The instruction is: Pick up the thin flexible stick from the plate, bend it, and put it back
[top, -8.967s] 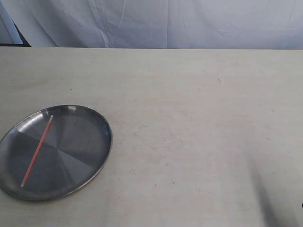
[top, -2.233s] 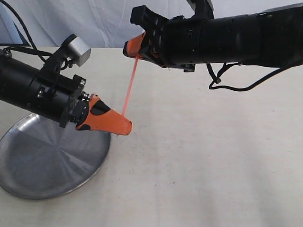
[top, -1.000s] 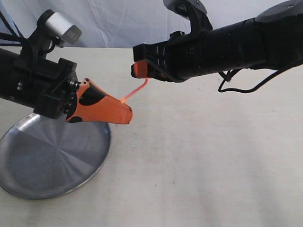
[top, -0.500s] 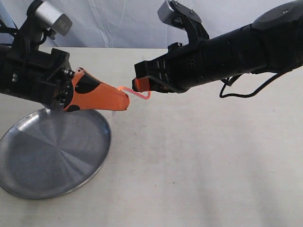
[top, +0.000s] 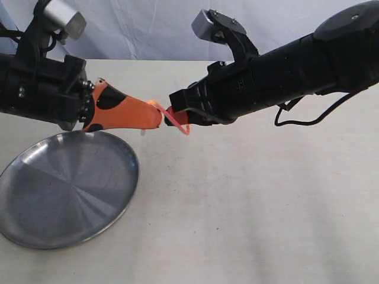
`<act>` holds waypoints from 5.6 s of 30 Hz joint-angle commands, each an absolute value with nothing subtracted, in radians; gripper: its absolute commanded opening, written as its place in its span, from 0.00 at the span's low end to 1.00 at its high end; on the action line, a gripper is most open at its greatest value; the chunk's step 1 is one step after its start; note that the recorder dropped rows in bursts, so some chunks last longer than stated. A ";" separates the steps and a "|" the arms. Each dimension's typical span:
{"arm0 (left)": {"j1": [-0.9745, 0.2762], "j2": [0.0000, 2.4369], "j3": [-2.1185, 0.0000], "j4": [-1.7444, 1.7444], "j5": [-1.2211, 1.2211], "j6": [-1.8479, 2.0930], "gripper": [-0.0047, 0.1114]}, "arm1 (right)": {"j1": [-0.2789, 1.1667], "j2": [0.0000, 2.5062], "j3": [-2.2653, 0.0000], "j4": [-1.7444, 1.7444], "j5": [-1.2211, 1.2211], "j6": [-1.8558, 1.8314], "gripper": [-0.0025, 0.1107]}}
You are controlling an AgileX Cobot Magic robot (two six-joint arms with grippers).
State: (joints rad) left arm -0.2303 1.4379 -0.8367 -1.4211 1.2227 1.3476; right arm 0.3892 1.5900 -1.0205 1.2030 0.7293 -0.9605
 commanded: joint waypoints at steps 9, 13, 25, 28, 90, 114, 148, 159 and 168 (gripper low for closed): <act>-0.220 1.442 -0.841 -1.419 1.091 1.319 0.04 | 0.401 1.579 -1.020 1.212 0.873 -1.013 0.02; -0.220 1.442 -0.841 -1.399 1.069 1.299 0.04 | 0.401 1.579 -1.020 1.212 0.891 -1.047 0.02; -0.220 1.442 -0.841 -1.388 1.069 1.290 0.04 | 0.401 1.579 -1.020 1.212 0.940 -1.185 0.02; -0.220 1.442 -0.841 -1.384 1.066 1.280 0.04 | 0.401 1.579 -1.020 1.212 0.944 -1.214 0.02; -0.220 1.442 -0.841 -1.441 1.023 1.137 0.04 | 0.420 1.579 -1.020 1.063 0.968 -2.106 0.02; -0.220 1.444 -0.841 -1.341 0.874 0.997 0.04 | 0.573 1.579 -1.020 0.834 0.772 -2.106 0.02; -0.220 1.492 -0.841 -1.402 0.834 0.969 0.04 | 0.573 1.579 -1.020 0.747 0.724 -2.106 0.02; -0.220 1.492 -0.849 -1.424 0.862 0.977 0.04 | 0.573 1.579 -1.020 0.711 0.707 -2.106 0.02; -0.220 1.492 -0.849 -1.426 0.862 0.977 0.04 | 0.605 1.579 -1.020 0.598 0.662 -2.106 0.02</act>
